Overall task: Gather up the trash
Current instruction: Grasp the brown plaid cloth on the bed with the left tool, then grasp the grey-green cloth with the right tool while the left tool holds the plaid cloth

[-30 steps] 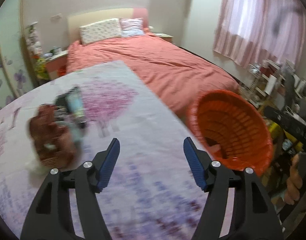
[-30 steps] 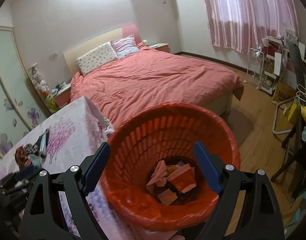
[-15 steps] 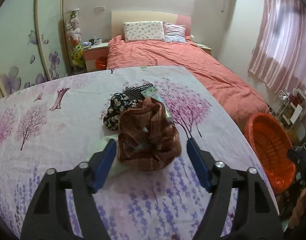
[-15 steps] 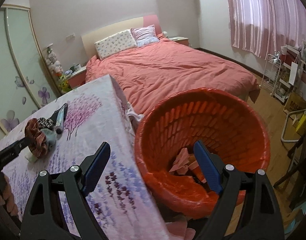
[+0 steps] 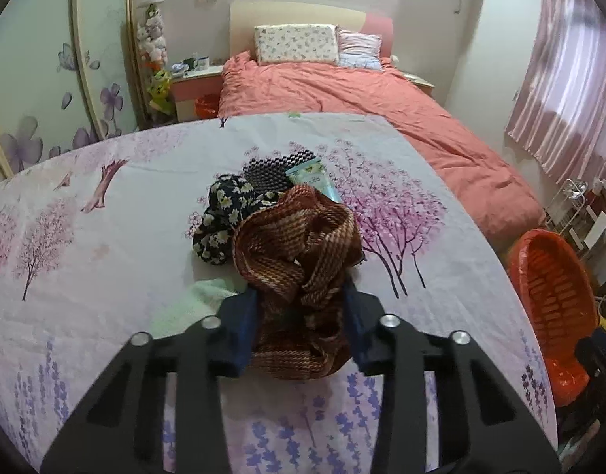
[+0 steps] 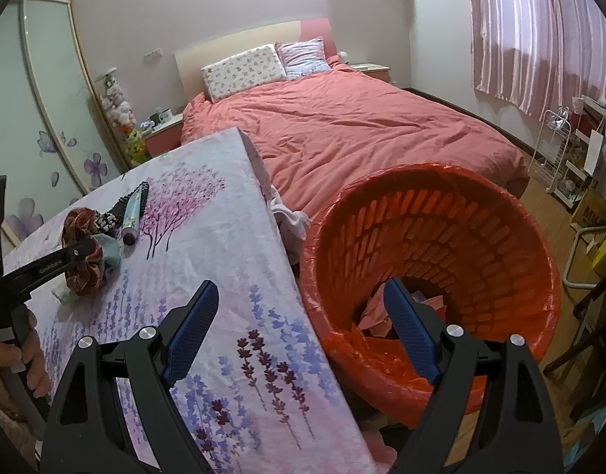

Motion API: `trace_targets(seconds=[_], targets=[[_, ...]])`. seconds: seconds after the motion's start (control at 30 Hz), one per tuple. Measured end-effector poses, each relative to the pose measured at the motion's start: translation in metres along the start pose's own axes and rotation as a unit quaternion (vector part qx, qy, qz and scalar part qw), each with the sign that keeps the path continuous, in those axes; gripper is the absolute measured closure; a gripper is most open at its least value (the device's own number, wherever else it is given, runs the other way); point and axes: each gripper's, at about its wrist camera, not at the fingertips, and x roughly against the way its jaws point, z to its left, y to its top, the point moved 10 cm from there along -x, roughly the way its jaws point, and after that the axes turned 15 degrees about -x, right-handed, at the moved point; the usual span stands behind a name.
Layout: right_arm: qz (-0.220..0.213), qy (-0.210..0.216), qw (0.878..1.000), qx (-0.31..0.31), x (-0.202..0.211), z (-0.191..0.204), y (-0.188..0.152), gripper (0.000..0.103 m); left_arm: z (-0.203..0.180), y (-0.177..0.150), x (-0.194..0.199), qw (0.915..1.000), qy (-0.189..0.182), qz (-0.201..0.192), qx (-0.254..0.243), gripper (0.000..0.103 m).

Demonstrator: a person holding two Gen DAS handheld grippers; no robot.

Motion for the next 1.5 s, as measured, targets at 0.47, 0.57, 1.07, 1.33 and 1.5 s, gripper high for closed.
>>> trace_targets(seconds=[0.47, 0.57, 1.07, 1.33, 1.5], targets=[[0.02, 0.031, 0.998, 0.048, -0.008, 0.075, -0.024, 0.018, 0.068, -0.015, 0.067, 0.9981, 0.018, -0.051, 0.03, 0.073], [0.03, 0.042, 0.997, 0.065, -0.015, 0.1, -0.034, 0.018, 0.092, -0.028, 0.077, 0.9975, 0.04, -0.051, 0.03, 0.073], [0.038, 0.1, 0.987, 0.124, -0.049, 0.206, -0.047, 0.036, 0.181, -0.075, 0.081, 0.9933, 0.068, -0.035, 0.087, 0.072], [0.044, 0.078, 0.985, 0.146, -0.072, 0.221, -0.057, 0.042, 0.188, -0.082, 0.073, 0.9933, 0.062, -0.028, 0.093, 0.072], [0.049, 0.067, 0.986, 0.142, -0.077, 0.212, -0.059, 0.049, 0.184, -0.082, 0.069, 0.9938, 0.058, -0.026, 0.091, 0.072]])
